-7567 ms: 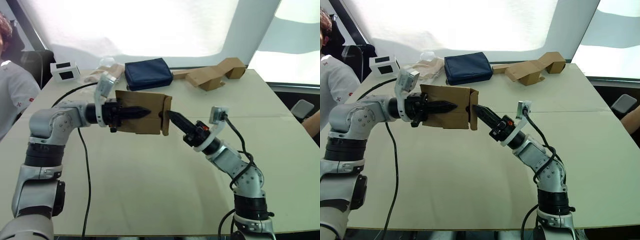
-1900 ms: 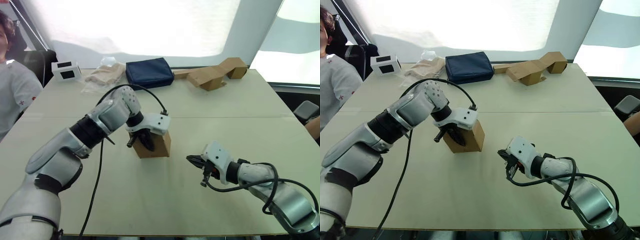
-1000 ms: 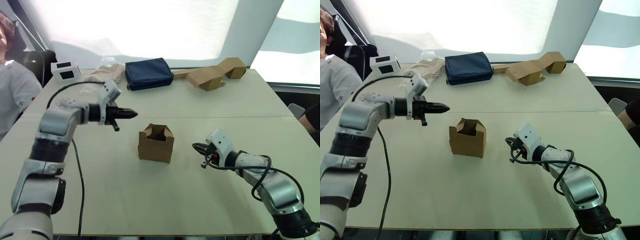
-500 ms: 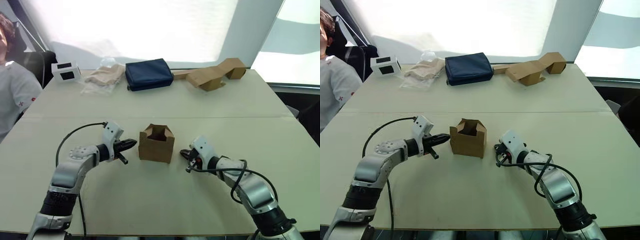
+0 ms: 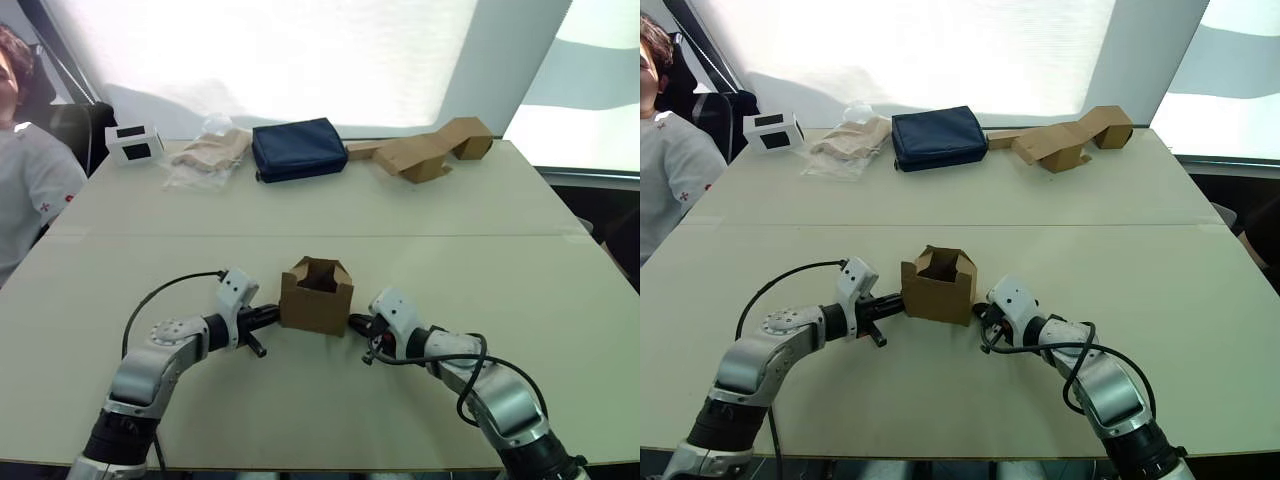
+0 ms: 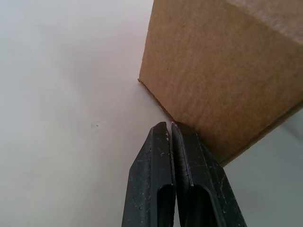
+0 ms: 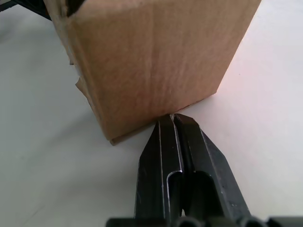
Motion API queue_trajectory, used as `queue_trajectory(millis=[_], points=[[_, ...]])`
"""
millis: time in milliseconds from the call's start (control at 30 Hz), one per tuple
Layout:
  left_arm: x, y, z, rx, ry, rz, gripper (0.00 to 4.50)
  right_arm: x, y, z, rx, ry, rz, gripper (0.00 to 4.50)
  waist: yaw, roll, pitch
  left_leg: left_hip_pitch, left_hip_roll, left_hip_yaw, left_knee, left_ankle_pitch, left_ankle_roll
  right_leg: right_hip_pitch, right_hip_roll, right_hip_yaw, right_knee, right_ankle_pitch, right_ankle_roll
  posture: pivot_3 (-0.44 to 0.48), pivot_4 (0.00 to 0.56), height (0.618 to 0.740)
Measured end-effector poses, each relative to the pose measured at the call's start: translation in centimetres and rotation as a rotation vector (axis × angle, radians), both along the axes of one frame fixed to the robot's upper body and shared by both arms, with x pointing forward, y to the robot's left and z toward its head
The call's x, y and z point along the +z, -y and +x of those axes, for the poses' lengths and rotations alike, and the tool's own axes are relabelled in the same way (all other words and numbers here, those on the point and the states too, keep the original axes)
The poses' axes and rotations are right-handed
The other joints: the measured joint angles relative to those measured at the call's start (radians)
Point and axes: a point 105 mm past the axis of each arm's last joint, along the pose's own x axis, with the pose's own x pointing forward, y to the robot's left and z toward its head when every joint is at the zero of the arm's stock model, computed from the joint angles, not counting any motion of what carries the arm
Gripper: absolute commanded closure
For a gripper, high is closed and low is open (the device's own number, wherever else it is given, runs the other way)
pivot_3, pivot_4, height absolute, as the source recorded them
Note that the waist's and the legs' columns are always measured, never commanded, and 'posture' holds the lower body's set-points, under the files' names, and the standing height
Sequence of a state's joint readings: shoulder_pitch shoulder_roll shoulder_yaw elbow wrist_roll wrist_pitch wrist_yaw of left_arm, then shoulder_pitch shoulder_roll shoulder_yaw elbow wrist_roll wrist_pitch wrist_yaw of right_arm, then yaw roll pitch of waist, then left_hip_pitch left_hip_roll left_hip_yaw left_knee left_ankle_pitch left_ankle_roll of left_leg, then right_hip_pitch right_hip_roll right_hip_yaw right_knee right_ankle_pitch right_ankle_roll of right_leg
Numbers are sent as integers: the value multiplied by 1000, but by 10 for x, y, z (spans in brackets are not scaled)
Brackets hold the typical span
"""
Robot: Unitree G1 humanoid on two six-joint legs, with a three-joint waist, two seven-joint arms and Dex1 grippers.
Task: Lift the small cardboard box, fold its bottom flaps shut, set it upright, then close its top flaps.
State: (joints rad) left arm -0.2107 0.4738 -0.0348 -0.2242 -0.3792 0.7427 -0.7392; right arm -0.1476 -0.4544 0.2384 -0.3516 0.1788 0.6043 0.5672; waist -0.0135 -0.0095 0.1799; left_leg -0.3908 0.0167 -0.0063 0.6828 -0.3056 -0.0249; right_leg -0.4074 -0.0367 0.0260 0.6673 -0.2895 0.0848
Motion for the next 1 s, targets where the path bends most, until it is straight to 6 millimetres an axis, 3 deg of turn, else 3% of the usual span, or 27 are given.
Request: queue_trajectory(millis=[333, 1000], points=[[-4, 7, -22, -78, -72, -32, 4376, -2, 10, -6, -21, -2, -9, 4500, 1, 0, -1, 0, 0, 0, 0, 0, 0, 1, 1, 0, -1, 0, 0, 0, 150, 740], [-4, 0, -19, -84, -58, -22, 4376, -3, 9, -17, 16, -37, 5, 4500, 1, 0, -1, 0, 0, 0, 0, 0, 0, 1, 1, 0, -1, 0, 0, 0, 150, 740]])
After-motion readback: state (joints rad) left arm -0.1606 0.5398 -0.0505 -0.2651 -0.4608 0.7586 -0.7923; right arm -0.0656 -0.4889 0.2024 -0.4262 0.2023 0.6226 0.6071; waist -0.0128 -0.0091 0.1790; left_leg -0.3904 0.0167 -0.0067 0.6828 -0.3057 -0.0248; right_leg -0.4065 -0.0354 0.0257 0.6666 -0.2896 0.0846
